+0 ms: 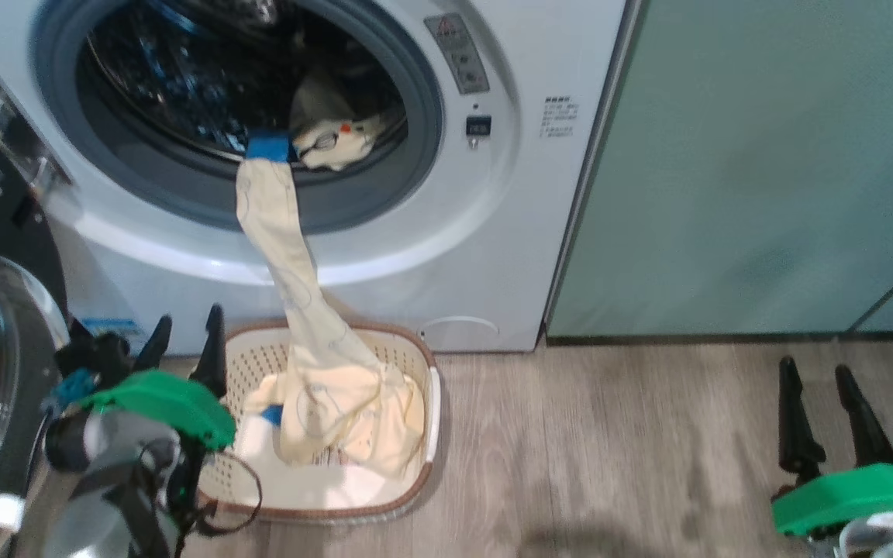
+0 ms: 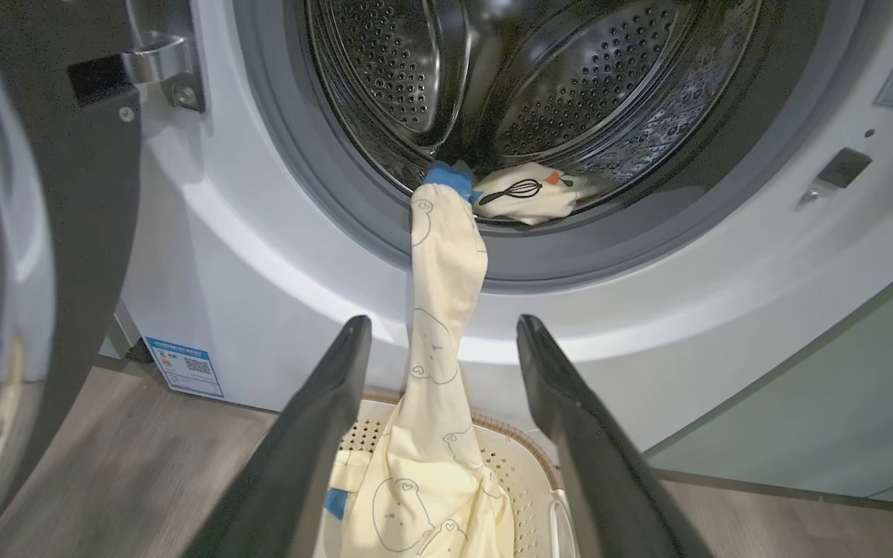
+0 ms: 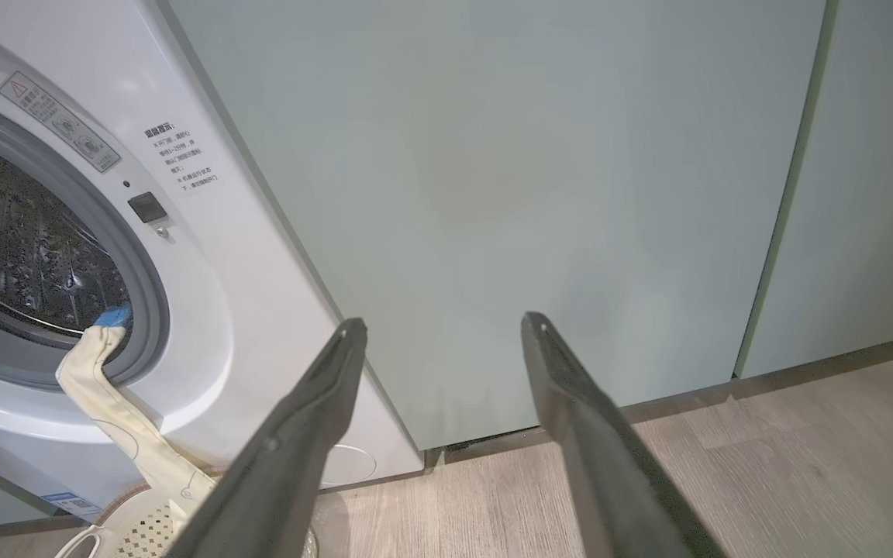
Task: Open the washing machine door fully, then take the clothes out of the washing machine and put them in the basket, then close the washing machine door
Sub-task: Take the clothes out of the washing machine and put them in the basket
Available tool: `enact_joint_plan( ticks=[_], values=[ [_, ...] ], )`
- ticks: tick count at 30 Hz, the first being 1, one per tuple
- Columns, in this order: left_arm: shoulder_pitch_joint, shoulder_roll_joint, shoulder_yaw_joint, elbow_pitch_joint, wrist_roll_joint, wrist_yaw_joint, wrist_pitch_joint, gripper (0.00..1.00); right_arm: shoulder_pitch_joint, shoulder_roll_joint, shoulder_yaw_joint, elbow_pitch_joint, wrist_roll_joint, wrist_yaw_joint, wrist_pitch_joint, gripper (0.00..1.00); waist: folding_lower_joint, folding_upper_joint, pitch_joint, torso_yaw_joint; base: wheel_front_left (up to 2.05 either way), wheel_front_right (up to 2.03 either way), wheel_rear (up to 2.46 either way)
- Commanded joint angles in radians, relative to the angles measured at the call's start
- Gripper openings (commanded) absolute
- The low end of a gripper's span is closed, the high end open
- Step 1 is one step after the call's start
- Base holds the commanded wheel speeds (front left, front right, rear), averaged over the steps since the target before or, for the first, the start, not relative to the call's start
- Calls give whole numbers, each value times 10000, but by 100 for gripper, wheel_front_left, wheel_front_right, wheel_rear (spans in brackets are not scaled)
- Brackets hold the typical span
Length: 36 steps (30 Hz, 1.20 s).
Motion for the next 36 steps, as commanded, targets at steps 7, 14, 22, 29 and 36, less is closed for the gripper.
enact_joint_plan(
  ticks=[7, 14, 22, 29, 36],
  values=[
    [980, -43, 1150, -1097, 421, -160, -64, 100, 406, -196, 139, -224, -95, 44, -95, 100, 2, -1, -932, -43, 0, 0, 0],
    [1584, -248, 1494, -1336, 766, -296, -64, 100, 601, -161, 93, -286, -75, 44, -95, 100, 2, -1, -1172, 10, 0, 0, 0],
    [1732, -382, 1628, -1378, 1134, -270, -64, 100, 668, -163, 44, -308, -93, 44, -95, 100, 2, -1, -1255, 43, 0, 0, 0],
    [1714, -386, 1568, -1297, 1265, -256, -64, 100, 708, -155, 97, -323, -60, 44, -95, 100, 2, -1, -1260, 75, 0, 0, 0],
    [1581, -346, 1578, -1165, 1273, -282, -64, 100, 673, -160, 153, -326, -53, 44, -95, 100, 2, -1, -1231, 33, 0, 0, 0]
  ],
)
